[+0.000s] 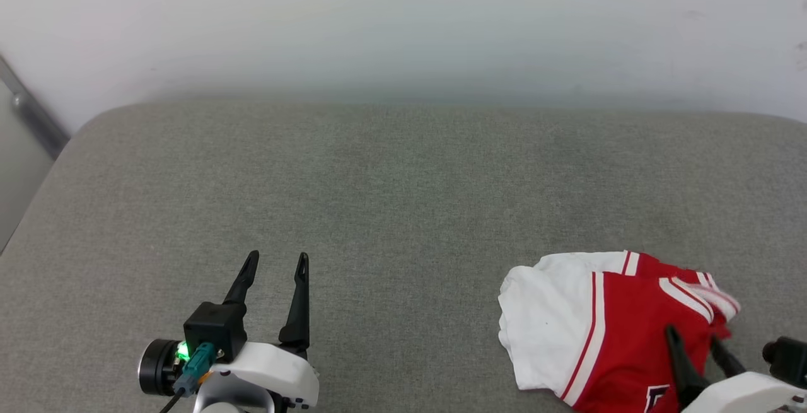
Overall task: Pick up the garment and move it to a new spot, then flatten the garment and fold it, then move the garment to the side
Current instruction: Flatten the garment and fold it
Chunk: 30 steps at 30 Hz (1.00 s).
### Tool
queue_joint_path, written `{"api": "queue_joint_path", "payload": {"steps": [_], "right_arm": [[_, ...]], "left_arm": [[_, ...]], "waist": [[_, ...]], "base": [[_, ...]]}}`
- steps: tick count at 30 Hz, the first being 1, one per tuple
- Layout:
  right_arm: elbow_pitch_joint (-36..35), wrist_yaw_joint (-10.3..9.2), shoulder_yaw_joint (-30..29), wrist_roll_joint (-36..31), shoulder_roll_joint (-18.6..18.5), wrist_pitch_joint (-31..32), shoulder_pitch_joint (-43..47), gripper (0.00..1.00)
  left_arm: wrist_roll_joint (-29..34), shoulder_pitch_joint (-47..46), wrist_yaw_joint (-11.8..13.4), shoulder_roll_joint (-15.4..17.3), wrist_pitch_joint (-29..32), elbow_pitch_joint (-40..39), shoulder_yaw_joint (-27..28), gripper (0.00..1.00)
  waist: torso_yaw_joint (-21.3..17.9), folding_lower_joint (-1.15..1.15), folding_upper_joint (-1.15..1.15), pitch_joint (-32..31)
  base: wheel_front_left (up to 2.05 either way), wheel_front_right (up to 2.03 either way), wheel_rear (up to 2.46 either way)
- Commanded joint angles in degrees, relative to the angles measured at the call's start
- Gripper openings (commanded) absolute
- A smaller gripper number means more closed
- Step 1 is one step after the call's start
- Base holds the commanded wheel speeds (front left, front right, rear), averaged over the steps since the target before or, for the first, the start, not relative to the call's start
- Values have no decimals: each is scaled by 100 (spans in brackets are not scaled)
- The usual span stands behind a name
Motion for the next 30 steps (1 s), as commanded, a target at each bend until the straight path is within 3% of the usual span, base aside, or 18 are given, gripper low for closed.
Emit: {"api": "queue_joint_path", "payload": {"steps": [1, 8, 15, 18, 25, 30], "right_arm": [[-154, -4, 42, -115, 8, -274, -35, 100], [-874, -4, 167, -837, -3, -947, -19, 100], [-1337, -4, 658, -1211, -8, -798, 213, 100], [-1338, -4, 911, -1180, -54, -467, 293, 100], [-1189, -4, 2344, -378, -737, 1917, -128, 100], [-811, -4, 3026, -65, -1098, 2789, -666, 100]], "left_arm": [[-25, 82, 22, 23, 11, 15, -10, 100], [-49, 236, 89, 63, 77, 6, -34, 100], [-74, 372, 138, 131, 147, -47, -50, 100], [-85, 394, 159, 134, 157, -74, -52, 100], [-49, 235, 130, 116, 199, -138, -136, 100], [-33, 50, 49, 54, 155, -116, -225, 100]], "waist": [[-15, 0, 0, -56], [-53, 0, 0, -180], [-99, 0, 0, -267], [-108, 0, 0, -276], [-19, 0, 0, -164], [177, 0, 0, 44]], "base": [[0, 0, 0], [0, 0, 0], [0, 0, 0], [0, 0, 0], [0, 0, 0], [0, 0, 0]]}}
